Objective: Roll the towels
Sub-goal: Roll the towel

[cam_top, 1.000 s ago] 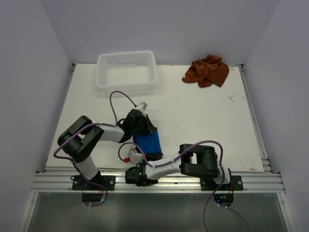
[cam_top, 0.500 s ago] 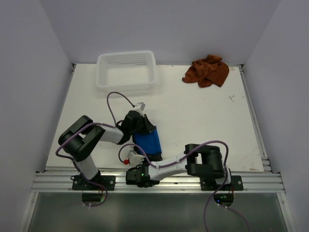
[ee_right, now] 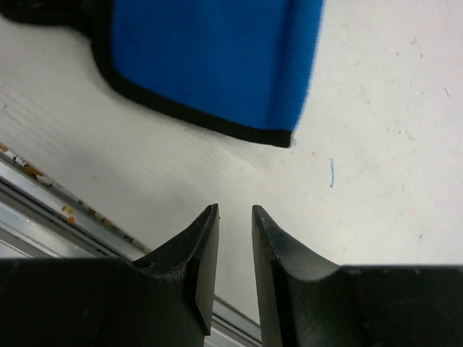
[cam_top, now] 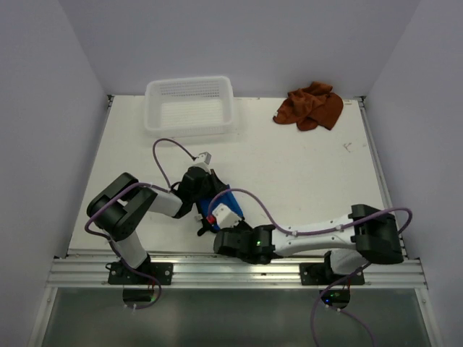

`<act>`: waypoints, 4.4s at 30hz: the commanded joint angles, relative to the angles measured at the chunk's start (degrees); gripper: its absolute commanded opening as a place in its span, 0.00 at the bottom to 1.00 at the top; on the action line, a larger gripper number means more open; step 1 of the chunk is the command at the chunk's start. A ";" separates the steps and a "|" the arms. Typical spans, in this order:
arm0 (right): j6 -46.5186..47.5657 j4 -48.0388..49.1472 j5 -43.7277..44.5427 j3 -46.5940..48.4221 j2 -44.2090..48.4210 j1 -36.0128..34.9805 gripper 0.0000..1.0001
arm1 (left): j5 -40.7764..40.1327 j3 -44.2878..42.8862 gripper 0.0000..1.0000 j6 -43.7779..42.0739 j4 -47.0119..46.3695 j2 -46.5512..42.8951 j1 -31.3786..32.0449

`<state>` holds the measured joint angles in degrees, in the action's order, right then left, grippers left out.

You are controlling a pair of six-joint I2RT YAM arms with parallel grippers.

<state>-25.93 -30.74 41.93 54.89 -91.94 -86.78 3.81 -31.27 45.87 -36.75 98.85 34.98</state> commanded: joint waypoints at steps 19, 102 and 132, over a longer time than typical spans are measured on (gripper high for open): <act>-21.34 36.60 -50.87 -24.65 19.53 43.18 0.37 | -4.17 3.76 0.00 -1.22 0.63 1.96 -0.79; -21.89 44.04 -51.10 -28.79 3.70 40.47 0.33 | -5.48 6.22 0.00 0.19 0.10 -1.11 -0.70; -10.37 21.26 -19.44 -18.07 8.09 27.64 0.00 | -6.18 0.07 0.17 -0.69 11.35 -8.58 -0.79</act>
<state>-39.03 0.43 14.28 35.94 -84.84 -57.63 1.28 -29.02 47.33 -30.06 92.44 34.89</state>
